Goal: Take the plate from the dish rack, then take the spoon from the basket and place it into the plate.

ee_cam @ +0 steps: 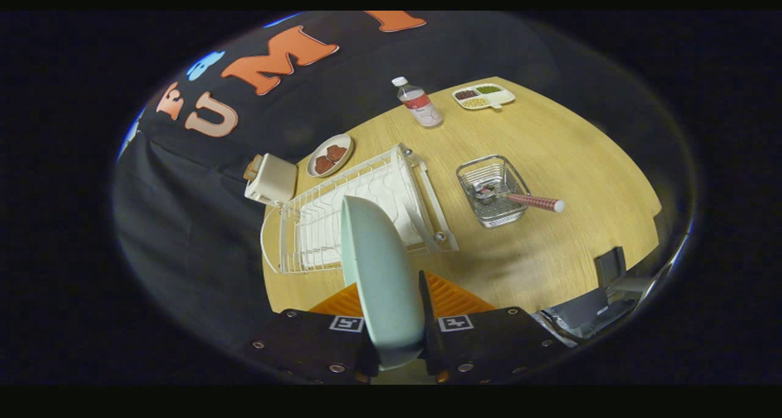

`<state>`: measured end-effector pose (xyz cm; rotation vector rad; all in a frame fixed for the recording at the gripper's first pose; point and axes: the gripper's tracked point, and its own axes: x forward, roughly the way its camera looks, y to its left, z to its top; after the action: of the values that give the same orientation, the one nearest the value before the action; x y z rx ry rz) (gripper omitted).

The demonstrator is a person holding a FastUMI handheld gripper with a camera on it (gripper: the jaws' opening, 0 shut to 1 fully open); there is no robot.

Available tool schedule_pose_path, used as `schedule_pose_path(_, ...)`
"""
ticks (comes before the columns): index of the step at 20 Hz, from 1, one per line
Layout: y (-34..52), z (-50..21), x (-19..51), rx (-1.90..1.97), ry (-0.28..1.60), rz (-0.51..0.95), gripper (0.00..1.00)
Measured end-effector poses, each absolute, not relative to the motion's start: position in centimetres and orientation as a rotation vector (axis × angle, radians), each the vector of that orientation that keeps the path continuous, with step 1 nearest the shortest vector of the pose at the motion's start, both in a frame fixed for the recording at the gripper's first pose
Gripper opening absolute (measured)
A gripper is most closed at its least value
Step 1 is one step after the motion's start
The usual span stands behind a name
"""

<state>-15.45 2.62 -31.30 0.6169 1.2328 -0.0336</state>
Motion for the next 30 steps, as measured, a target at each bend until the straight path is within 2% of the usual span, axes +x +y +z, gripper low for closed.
schedule_pose_path(15, 3.1, -39.7, -21.8, 0.794, 1.24, 0.1, 0.29)
schedule_pose_path(24, 4.2, -43.3, -22.9, 0.836, 1.251, 0.076, 0.29)
schedule_pose_path(28, 4.2, -44.0, -22.8, 0.857, 1.259, 0.045, 0.33)
schedule_pose_path(30, 3.4, -44.5, -22.8, 0.811, 1.264, 0.023, 0.41)
